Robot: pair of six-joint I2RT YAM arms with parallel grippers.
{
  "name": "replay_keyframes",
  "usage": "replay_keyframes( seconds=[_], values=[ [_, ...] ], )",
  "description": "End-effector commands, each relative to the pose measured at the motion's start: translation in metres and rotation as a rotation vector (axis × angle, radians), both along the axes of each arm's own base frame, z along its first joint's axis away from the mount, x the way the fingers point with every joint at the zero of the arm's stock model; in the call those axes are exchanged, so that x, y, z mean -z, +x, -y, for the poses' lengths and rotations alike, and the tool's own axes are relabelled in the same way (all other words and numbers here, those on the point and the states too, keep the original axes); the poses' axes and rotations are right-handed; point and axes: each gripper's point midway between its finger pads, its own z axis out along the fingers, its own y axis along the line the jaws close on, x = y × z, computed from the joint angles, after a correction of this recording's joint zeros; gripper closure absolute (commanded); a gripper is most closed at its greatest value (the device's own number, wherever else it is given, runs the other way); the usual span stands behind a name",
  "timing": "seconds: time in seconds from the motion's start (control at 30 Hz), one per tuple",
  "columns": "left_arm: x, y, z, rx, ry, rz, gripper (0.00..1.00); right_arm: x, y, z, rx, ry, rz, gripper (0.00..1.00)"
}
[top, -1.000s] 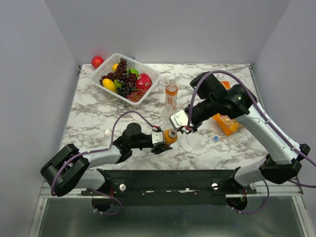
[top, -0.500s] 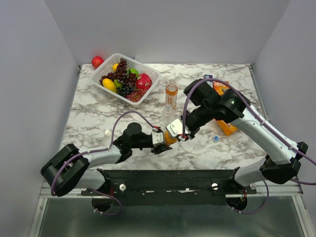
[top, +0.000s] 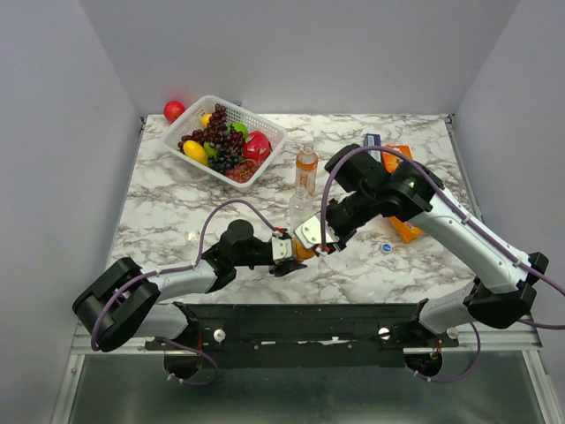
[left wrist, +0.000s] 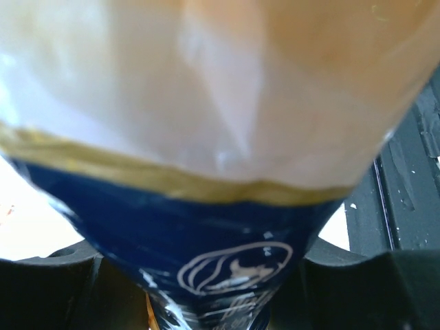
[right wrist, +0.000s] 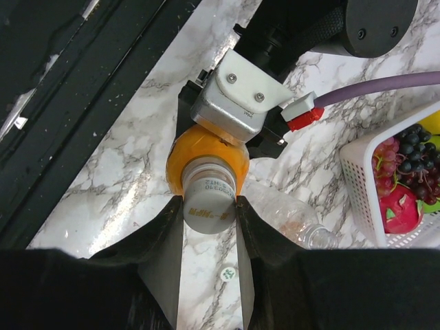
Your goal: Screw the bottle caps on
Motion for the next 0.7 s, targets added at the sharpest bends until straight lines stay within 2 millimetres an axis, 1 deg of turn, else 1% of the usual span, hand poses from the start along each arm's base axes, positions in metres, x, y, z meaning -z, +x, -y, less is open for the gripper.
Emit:
replay_keyframes(
  seconds=[0.0, 0.07, 0.33, 0.37, 0.4, 0.43, 0.47, 0.5, 0.53, 0.57, 0.67],
  values=[
    [-0.012, -0.003, 0.005, 0.035, -0.024, 0.048, 1.00, 0.020, -0.018, 0.031, -0.008, -0.173, -0.075, 0.68],
    [-0.010, -0.002, 0.006, 0.036, -0.012, 0.036, 1.00, 0.020, -0.017, 0.031, -0.009, -0.180, -0.061, 0.68],
    [-0.015, 0.000, 0.005, 0.005, -0.043, 0.032, 1.00, 0.030, -0.015, 0.032, -0.003, -0.228, -0.049, 0.68],
    [-0.020, 0.002, 0.006, -0.004, -0.065, 0.047, 1.00, 0.030, -0.015, 0.031, 0.000, -0.230, -0.052, 0.68],
    [-0.023, 0.005, 0.005, -0.022, -0.077, 0.056, 1.00, 0.031, -0.016, 0.032, 0.004, -0.233, -0.057, 0.68],
    [-0.019, 0.004, 0.002, -0.032, -0.079, 0.053, 1.00, 0.033, -0.017, 0.033, 0.009, -0.240, -0.064, 0.68],
    [-0.025, 0.006, 0.002, -0.041, -0.105, 0.078, 1.00, 0.034, -0.018, 0.035, 0.010, -0.245, -0.069, 0.68],
    [-0.027, 0.007, 0.001, -0.051, -0.116, 0.086, 1.00, 0.035, -0.018, 0.036, 0.014, -0.248, -0.073, 0.68],
    [-0.024, 0.008, -0.001, -0.069, -0.116, 0.085, 1.00, 0.039, -0.020, 0.038, 0.015, -0.259, -0.084, 0.68],
    [-0.031, 0.010, -0.001, -0.077, -0.146, 0.114, 1.00, 0.040, -0.022, 0.038, 0.016, -0.261, -0.092, 0.68],
    [-0.030, 0.012, -0.002, -0.089, -0.144, 0.118, 1.00, 0.043, -0.027, 0.038, 0.010, -0.261, -0.118, 0.68]
  ],
)
